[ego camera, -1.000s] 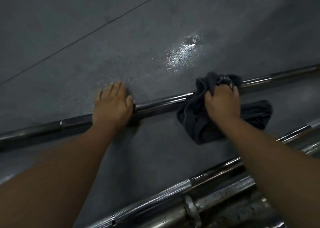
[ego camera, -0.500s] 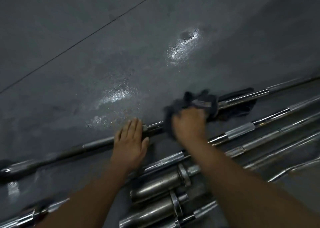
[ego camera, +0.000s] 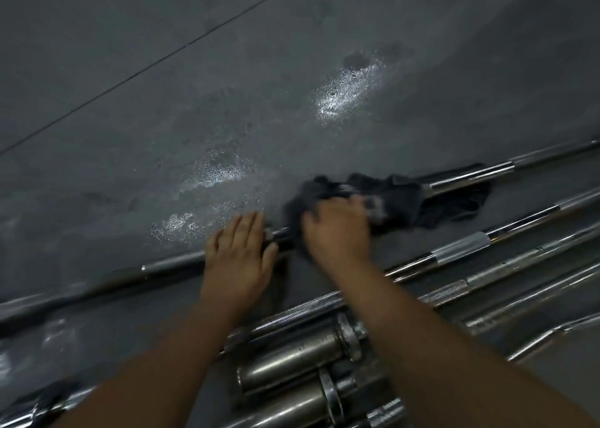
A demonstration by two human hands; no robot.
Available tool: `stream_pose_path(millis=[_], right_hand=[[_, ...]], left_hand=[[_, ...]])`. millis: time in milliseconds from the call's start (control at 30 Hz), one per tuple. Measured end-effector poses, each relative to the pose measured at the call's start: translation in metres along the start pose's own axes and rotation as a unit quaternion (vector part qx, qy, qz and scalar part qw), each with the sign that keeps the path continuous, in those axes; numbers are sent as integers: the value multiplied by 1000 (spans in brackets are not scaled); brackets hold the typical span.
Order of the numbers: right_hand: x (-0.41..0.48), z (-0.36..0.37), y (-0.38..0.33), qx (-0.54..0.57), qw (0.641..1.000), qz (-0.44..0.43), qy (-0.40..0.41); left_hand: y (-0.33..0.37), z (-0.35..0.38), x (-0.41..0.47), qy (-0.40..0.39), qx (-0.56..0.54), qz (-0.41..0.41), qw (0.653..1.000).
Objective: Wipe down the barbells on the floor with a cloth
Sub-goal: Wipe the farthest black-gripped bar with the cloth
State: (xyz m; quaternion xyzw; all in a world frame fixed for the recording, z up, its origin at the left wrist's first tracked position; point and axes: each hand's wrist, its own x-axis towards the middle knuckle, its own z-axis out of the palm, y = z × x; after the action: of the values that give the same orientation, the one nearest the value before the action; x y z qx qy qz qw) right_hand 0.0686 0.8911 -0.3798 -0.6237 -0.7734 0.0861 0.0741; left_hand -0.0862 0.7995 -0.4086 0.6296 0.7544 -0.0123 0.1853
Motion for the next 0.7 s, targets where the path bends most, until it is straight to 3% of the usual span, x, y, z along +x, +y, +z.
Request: stream_pose_path(millis=[100,200,267,333,400,533,600,633,700], right_hand=[[-5,8,-55,115,988,-73,-70],[30,-2,-14,31,989,-141,-32],[69,-15,40,-43,996,-78,-13],[94,-28,81,-85,995,49,-21],[104,-22,74,-101,990,100,-18],[76,21,-27,-5,992,-91,-84],[80,19,-27,7,984,-155,-90],[92,13,-11,-12,985,-151,-77],[121,1,30,-56,995,-59,-66]], left_hand=[[-18,-25,46,-1,-36,5,999],[-33,-50,84,-9,-93,11,996],[-38,-49,90,39,-63,1,997],[-36,-41,83,66,-16,-16,998],[-34,-40,86,71,-13,-25,997],[-43,-54,122,57,-10,-35,998],[-51,-56,142,33,-14,-54,998],[-54,-55,149,33,-9,-50,998],[-58,-53,156,42,-3,-34,999]])
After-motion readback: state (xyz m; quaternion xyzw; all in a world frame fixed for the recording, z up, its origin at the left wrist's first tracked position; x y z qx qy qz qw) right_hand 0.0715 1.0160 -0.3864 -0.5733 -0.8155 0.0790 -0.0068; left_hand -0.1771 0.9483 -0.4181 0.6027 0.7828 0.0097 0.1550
